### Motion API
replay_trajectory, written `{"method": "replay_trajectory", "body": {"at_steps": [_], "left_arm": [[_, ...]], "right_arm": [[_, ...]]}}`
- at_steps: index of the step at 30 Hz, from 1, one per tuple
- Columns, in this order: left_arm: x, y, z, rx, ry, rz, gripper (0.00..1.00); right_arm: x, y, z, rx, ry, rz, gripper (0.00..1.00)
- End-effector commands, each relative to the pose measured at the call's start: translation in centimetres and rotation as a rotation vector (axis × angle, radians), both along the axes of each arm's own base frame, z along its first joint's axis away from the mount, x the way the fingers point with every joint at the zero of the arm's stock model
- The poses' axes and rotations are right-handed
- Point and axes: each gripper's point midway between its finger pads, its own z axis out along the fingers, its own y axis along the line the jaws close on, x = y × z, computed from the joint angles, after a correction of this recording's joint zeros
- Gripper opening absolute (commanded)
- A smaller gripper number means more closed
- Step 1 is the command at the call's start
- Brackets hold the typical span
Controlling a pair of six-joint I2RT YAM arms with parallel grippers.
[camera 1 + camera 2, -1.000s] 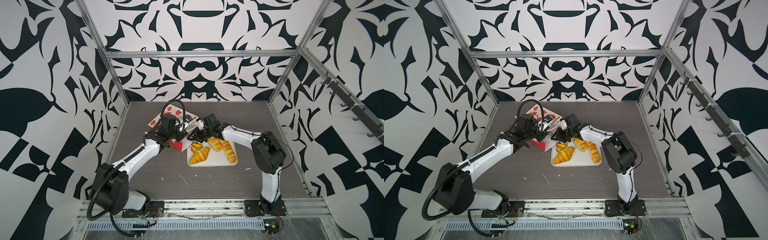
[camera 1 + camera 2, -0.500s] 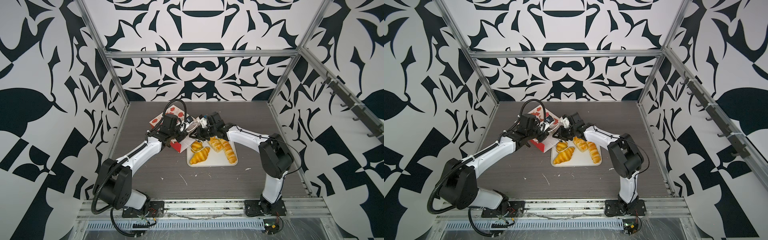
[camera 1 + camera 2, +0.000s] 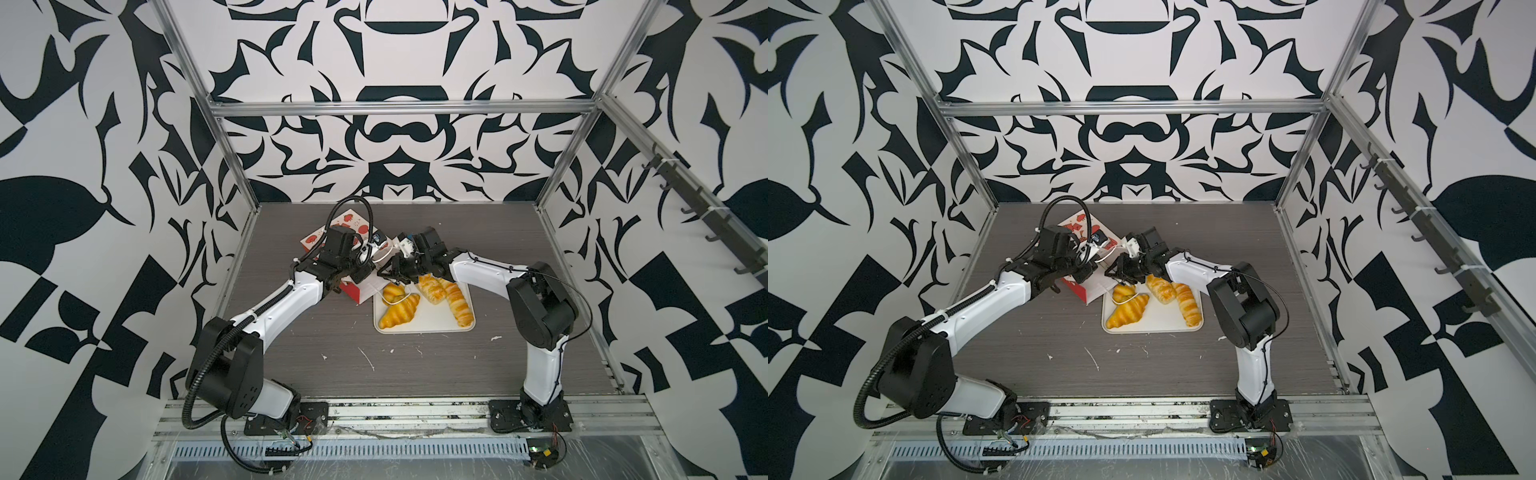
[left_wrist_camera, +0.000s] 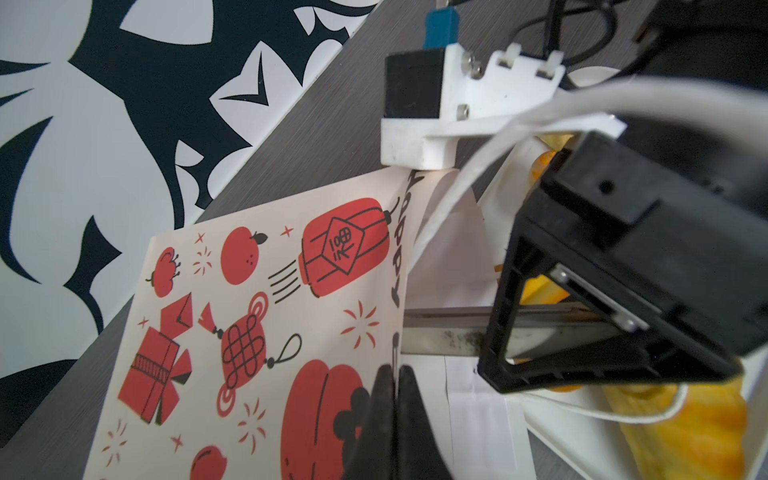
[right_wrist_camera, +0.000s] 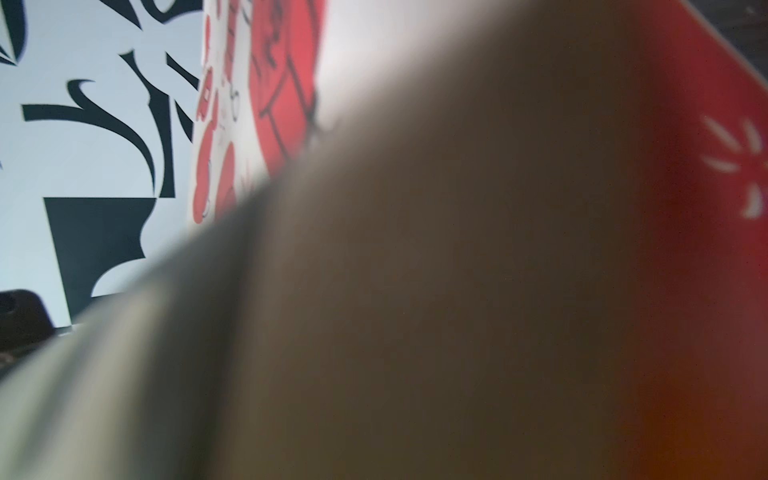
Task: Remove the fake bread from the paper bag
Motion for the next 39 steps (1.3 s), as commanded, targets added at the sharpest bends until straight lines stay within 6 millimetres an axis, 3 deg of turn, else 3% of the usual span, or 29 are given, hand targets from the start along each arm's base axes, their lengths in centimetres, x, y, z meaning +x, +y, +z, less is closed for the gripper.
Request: {"method": "replay_trajectory", "body": {"at_steps": [1,10,18,25,39], "left_arm": [[0.9,-0.9,2.1,-0.045,-0.055,-0.015,0.00],[1.1,-0.9,3.4,-0.056,-0.088,-0.016,0.00],[1.4,-0.2,3.0,-0.033,-0.107,0.027,0.00],[2.9,1.2,3.2,-0.042,-0.137,0.103,0.00],[4.5,1.7,4.2,-0.104,-0.175,0.143,0.00]], "right_arm": [[0.3,0.9,2.8,0.080,-0.061,0.008,0.36],[1.2,1.1,1.4,0.073,-0.044,-0.016,0.38],[1.4,1.7,0.9,0.073,-0.035,-0.008,0.39],[1.3,1.8,1.5,0.096,-0.045,-0.011,0.39],[3.3,4.2,1.8,0.103,-0.042,0.004,0.39]]}}
